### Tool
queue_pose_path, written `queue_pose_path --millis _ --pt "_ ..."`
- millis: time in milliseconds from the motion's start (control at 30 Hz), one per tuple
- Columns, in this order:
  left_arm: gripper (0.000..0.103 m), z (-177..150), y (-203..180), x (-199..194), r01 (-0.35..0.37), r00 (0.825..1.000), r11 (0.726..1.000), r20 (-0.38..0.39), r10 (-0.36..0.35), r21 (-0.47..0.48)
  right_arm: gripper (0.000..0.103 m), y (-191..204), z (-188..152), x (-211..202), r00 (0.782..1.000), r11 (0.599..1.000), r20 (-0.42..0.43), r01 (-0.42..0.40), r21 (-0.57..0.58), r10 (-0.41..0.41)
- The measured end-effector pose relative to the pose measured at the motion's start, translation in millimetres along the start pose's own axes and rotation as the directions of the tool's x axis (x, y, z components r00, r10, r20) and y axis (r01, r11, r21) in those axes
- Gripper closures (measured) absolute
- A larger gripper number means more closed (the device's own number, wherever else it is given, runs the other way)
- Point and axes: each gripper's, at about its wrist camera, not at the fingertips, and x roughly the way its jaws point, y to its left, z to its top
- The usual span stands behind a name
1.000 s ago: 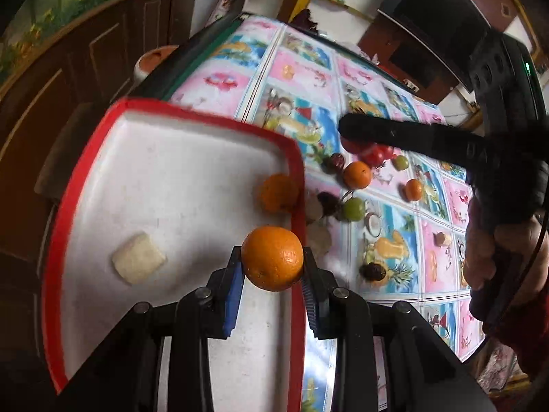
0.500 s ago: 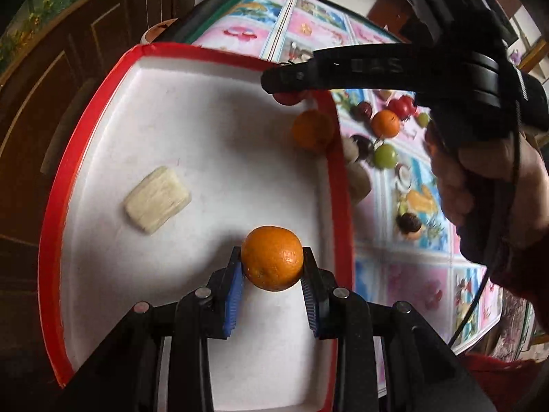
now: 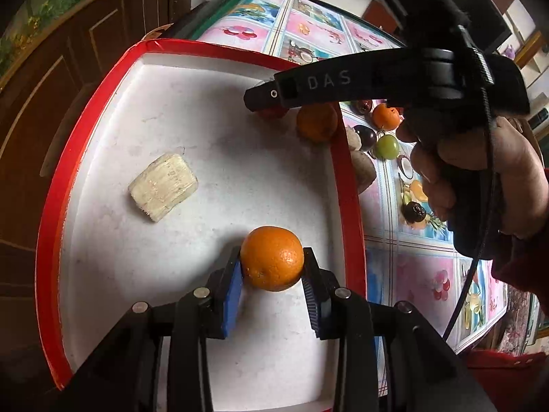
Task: Organize fruits
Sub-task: 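Carry the orange and tomato into the tray and open both tools, then grasp a green grape with the left tool while the right tool grasps a cream cube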
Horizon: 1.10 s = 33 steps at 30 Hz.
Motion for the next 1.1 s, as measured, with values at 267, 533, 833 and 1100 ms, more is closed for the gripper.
queue_pose_path --millis 267,533,833,1100 --pt "0.049 18.6 -10.6 -18.3 0.042 0.999 0.998 0.024 -0.043 0.053 0.035 -2.1 -6.6 -40.2 0.996 1.000 0.091 0.015 0.017 -0.016" --pt "0.043 46.1 -41.6 -24.0 0.077 0.996 0.991 0.046 -0.083 0.112 0.035 -74.7 -60.4 -134.6 0.971 0.975 0.221 0.048 0.216 -0.096" --pt "0.043 62.6 -108.7 10.7 0.073 0.997 0.981 0.025 -0.079 0.182 0.035 -161.2 -166.7 -202.4 0.945 0.863 0.242 0.073 0.499 -0.220" --pt "0.043 73.8 -153.3 46.9 0.049 0.999 0.969 -0.012 -0.047 0.242 0.035 -190.2 -240.3 -221.7 0.945 0.817 0.179 0.128 0.562 -0.272"
